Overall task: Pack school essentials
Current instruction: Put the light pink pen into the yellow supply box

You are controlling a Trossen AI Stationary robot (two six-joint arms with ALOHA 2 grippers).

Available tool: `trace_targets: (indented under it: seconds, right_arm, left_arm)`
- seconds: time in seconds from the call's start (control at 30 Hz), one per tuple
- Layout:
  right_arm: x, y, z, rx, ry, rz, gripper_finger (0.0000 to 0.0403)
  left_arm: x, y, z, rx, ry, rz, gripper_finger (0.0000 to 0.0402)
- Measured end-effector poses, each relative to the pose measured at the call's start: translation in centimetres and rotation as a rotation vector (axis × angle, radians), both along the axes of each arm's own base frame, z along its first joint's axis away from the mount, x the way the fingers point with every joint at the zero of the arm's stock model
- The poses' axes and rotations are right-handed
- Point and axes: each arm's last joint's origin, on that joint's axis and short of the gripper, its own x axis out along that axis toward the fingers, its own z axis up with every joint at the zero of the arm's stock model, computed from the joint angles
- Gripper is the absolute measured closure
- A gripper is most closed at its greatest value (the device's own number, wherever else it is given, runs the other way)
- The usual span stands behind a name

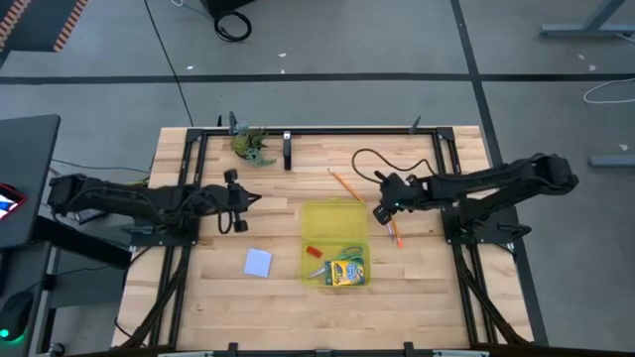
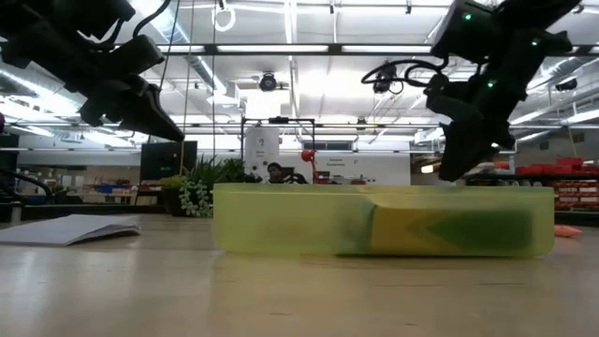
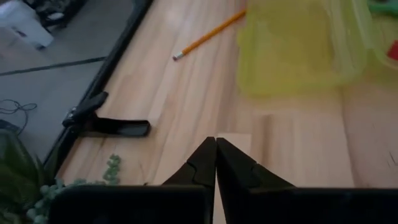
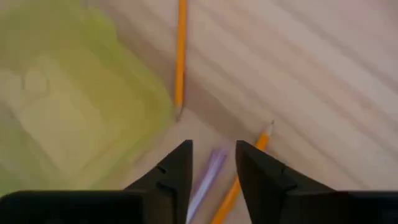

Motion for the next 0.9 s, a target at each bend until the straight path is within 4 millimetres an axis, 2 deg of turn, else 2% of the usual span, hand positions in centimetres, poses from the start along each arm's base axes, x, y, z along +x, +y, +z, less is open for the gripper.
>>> trace_targets:
  seconds: [0.13,0.3,0.6,0.9]
  right_arm:
    - [1.0,0.0,-0.2,0.09,0.027,0.033,0.0249]
    - [1.4,0.0,0.0,0.125,0.047,0.042,0.0252]
    - [1.2,-0.1,-0.1,0.132,0.086,0.012,0.0264]
    - [1.3,-0.1,-0.9,0.149,0.13,-0.047,0.0264]
  left_arm:
    - [-0.6,0.4,-0.1,0.0,-0.08,0.023,0.0387]
    - [-0.9,0.6,0.0,0.003,-0.169,0.036,0.0393]
    - [-1.1,0.7,0.0,0.022,-0.172,0.039,0.0376]
    - [-1.0,0.4,0.0,-0.033,-0.178,-0.035,0.0395]
